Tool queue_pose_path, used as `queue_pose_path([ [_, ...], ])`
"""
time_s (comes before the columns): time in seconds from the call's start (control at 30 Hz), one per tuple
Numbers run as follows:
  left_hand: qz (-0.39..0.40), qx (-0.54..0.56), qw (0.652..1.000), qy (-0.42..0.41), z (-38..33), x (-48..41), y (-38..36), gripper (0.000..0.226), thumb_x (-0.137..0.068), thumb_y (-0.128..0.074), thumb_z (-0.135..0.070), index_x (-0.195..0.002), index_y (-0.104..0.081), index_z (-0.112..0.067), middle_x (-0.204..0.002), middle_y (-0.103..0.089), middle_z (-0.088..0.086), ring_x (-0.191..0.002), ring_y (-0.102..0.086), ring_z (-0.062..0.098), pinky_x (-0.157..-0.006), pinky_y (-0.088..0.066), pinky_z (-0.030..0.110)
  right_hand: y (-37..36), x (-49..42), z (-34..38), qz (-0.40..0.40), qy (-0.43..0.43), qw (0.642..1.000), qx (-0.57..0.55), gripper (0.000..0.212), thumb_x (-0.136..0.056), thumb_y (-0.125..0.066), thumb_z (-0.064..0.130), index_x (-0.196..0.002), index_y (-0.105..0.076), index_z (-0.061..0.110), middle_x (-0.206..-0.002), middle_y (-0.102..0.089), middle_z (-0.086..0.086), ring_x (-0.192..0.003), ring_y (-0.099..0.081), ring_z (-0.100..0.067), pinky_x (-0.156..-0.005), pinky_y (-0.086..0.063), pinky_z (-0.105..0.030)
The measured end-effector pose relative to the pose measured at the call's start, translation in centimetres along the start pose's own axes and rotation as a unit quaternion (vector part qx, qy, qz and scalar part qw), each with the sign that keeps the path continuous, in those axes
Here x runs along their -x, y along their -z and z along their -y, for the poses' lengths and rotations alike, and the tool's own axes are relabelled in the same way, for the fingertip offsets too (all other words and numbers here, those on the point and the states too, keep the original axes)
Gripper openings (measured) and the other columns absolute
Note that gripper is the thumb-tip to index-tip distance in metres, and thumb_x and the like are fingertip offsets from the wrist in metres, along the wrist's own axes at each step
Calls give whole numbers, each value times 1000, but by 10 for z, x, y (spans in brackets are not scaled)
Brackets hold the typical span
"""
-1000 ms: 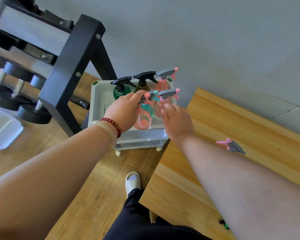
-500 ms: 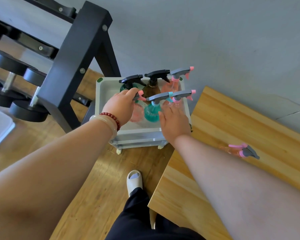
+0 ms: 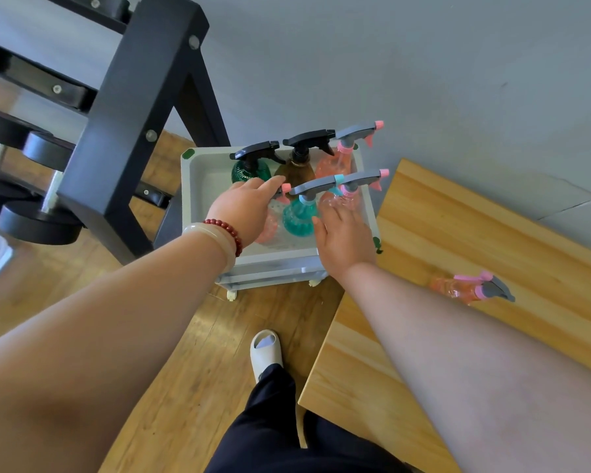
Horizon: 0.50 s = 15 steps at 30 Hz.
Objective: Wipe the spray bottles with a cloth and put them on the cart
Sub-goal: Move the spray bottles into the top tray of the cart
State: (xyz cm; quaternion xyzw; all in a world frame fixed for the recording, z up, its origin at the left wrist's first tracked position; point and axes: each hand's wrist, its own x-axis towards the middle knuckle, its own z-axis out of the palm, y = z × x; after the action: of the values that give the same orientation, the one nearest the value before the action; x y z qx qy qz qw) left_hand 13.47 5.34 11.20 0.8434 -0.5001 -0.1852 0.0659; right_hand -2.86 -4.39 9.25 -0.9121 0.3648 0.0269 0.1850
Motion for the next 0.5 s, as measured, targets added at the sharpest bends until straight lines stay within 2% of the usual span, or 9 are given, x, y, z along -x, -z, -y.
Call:
queue_pose_path([
  [0.17, 2, -8, 1000, 8, -2, 2, 0, 81, -96, -55, -1, -159, -9, -23, -140, -47, 10, -122, -51, 29, -100, -48, 39, 2, 7, -3, -10, -2, 1000, -8, 42, -105, -36, 33, -136, -53, 11, -136, -56, -8, -127, -48, -28, -101, -45, -43],
  [0.27, -16, -9, 1000, 9, -5, 8, -1, 77, -99, -52, -6, -159, -7, -22, -148, -40, 9, -129, -45, 30, -105, -44, 42, 5, 11, -7, -15, -1, 1000, -7, 42, -105, -35, 33, -136, -53, 11, -136, -56, -8, -128, -47, -29, -100, -45, -43],
  [0.33, -42, -30, 999, 9, -8, 15, -4, 72, -100, -51, -13, -159, -10, -25, -153, -35, 8, -137, -37, 32, -111, -36, 47, 7, 16, -10, -19, 2, 1000, -3, 41, -105, -37, 32, -137, -52, 11, -134, -57, -8, -128, -46, -31, -96, -45, -44],
  [0.4, -56, -59, 997, 14, -13, 22, -5, 70, -101, -50, -18, -158, -11, -29, -160, -26, 6, -147, -21, 33, -118, -23, 51, 10, 22, -14, -23, 2, 1000, 1, 41, -105, -37, 33, -138, -51, 13, -133, -57, -7, -124, -48, -30, -92, -45, -42],
  [0.5, -84, -68, 994, 23, -26, 29, -5, 67, -102, -47, -21, -158, -11, -32, -166, -8, 6, -152, -1, 33, -122, -6, 52, 17, 34, -24, -26, -1, 1000, 7, 42, -106, -34, 35, -140, -50, 16, -134, -56, -7, -118, -50, -28, -92, -44, -41],
])
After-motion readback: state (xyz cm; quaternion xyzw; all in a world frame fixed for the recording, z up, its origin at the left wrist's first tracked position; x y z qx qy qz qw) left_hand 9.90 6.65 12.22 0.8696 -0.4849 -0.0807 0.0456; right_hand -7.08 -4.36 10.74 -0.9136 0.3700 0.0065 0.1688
